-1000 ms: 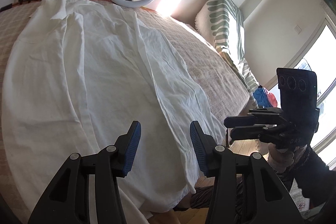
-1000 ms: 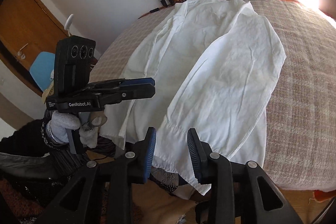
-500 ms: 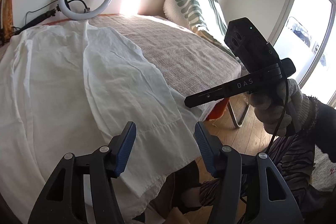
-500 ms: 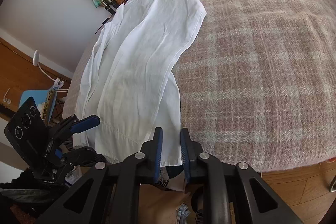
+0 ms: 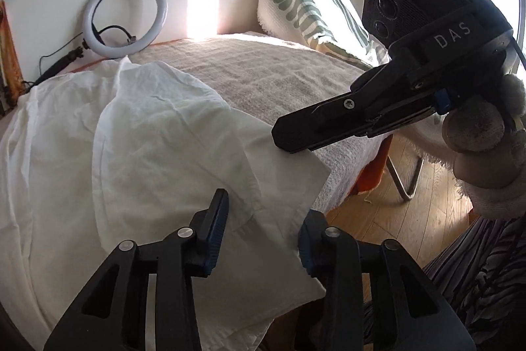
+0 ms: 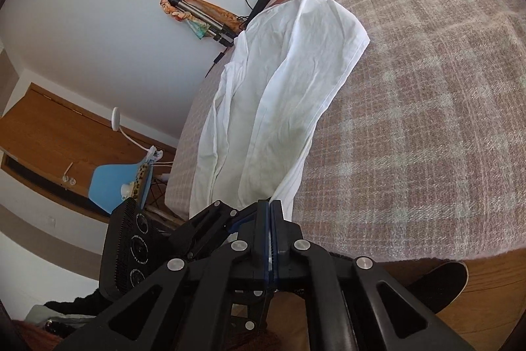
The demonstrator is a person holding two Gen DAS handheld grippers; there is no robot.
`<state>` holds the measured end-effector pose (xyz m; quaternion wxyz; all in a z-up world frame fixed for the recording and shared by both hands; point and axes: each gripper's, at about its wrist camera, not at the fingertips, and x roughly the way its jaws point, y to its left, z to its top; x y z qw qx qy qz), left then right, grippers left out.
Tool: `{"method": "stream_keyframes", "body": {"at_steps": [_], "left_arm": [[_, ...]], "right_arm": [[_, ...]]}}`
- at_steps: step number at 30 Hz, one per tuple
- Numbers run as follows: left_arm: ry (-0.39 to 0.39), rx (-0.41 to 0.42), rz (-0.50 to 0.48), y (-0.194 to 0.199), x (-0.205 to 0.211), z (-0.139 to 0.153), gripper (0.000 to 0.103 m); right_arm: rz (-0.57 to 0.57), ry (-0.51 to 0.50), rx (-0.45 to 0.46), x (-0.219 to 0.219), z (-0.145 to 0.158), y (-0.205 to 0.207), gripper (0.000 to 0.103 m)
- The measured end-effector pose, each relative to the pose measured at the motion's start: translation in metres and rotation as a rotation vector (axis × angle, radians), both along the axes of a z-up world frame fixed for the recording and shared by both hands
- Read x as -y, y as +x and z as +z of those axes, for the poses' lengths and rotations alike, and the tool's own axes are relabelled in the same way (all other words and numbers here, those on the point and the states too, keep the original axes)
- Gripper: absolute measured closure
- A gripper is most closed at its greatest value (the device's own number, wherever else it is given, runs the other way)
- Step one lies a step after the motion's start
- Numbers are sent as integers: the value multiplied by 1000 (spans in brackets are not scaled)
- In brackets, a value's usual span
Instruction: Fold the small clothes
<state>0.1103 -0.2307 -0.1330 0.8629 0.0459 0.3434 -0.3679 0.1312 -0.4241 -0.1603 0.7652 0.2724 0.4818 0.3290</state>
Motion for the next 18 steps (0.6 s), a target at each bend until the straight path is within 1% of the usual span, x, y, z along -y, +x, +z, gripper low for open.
{"method": "stream_keyframes", "body": {"at_steps": [1,3,5,6,7,8,9,11,13,15,17,18], "left_arm": [[-27,-15,7,3,-3,1,95],[-78,-21,7,4,-11,6,97],[-122,-28,28,3,-19,12,97],[-144,-33,42,3,-24,14,98],[-165,-42,60,4,-29,15,98],[-183,-51,75,4,-33,16,98],[-195,-56,87,5,-36,18,98],[-219,-63,106,5,-42,20,98],[-230,-60,116,4,-44,24,98],[-241,-57,124,2,-47,27,98],[-246,-53,132,1,-49,29,98],[-253,-53,138,1,-50,30,98]], "right_arm": [[6,-1,0,1,-1,-2,103],[20,-2,-7,4,-3,-4,103],[24,-10,0,6,-3,-3,103],[19,-17,12,8,-1,-2,98],[15,-34,25,13,1,-1,96],[5,-58,37,18,3,3,84],[-16,-68,52,24,5,8,64],[-74,-86,73,38,8,26,56],[-115,-86,58,46,5,53,54],[-125,-73,40,48,-1,82,50],[-148,-74,18,45,-9,111,49],[-150,-55,-3,43,-14,124,50]]}}
